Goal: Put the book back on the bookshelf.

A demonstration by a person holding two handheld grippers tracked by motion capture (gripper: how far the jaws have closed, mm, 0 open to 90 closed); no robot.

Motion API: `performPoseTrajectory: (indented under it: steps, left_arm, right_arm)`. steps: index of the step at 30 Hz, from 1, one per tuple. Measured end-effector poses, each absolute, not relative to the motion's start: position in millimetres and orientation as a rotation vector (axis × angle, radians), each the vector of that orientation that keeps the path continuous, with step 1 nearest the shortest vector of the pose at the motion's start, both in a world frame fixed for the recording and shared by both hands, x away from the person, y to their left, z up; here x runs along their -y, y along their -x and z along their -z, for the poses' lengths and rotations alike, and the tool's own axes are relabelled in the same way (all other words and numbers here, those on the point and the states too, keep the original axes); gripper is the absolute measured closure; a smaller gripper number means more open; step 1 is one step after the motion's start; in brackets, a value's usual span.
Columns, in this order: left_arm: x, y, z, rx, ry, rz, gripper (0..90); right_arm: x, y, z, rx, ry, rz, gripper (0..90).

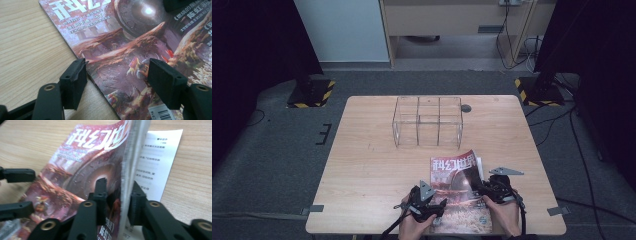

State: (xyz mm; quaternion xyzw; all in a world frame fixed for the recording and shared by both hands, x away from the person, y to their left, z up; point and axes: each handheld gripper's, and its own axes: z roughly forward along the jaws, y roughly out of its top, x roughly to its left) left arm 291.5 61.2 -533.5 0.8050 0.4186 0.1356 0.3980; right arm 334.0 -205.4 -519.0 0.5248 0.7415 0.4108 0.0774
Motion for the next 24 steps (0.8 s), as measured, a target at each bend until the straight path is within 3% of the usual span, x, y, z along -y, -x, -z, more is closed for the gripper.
performPoseTrajectory:
  steps: [9, 24]
  left_arm:
    - [-71, -296, 530, -1.075, -1.982, -0.350, 27.7]
    - [-93, -307, 517, -1.124, -1.855, -0.312, 25.5]
  right_arm:
    - [208, -332, 510, -2.196, -1.604, -1.362, 85.1]
    - [203, -315, 480, -2.148, -1.421, -1.545, 85.9]
